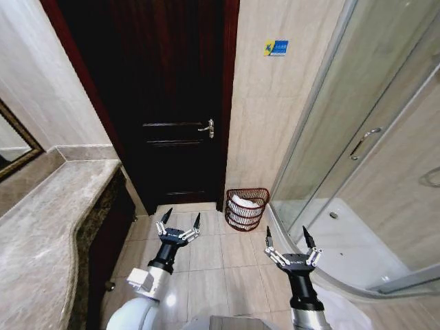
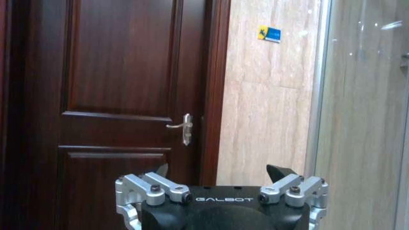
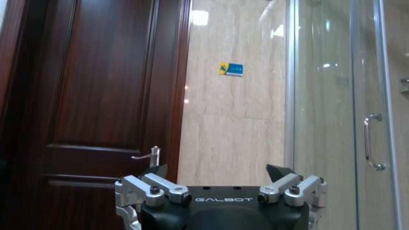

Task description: Discard the used towel into the hamper.

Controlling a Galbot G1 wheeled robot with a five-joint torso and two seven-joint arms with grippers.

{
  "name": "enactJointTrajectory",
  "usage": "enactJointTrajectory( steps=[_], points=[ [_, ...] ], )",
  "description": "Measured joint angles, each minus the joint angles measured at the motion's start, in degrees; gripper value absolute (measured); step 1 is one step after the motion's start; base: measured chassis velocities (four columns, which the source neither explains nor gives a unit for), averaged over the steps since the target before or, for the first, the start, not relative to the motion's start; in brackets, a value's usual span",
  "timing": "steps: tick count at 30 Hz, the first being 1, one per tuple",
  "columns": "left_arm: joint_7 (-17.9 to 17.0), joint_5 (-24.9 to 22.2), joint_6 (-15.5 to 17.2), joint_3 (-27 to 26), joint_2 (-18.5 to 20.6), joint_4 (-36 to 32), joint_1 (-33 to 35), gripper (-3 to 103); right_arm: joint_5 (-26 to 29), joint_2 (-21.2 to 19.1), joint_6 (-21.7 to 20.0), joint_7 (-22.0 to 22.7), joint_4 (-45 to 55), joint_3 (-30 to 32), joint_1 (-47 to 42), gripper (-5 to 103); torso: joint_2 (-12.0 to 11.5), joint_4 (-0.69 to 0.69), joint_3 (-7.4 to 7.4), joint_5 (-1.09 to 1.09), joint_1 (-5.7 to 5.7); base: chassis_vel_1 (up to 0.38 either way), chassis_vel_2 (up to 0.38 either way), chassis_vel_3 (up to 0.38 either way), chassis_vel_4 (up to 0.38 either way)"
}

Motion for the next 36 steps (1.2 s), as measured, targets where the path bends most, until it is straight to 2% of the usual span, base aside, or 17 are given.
enactJointTrajectory(
  steps=[17,36],
  points=[
    [0.0,0.0,0.0,0.0,0.0,0.0,0.02,100,0.0,0.0,0.0,0.0,0.0,0.0,-0.01,100,0.03,0.0,-0.02,0.0,-0.06,-0.049,-0.053,-0.056,-0.056],
    [0.0,0.0,0.0,0.0,0.0,0.0,0.02,100,0.0,0.0,0.0,0.0,0.0,0.0,-0.01,100,0.03,0.0,-0.02,0.0,-0.06,-0.122,-0.119,-0.115,-0.118]
  ],
)
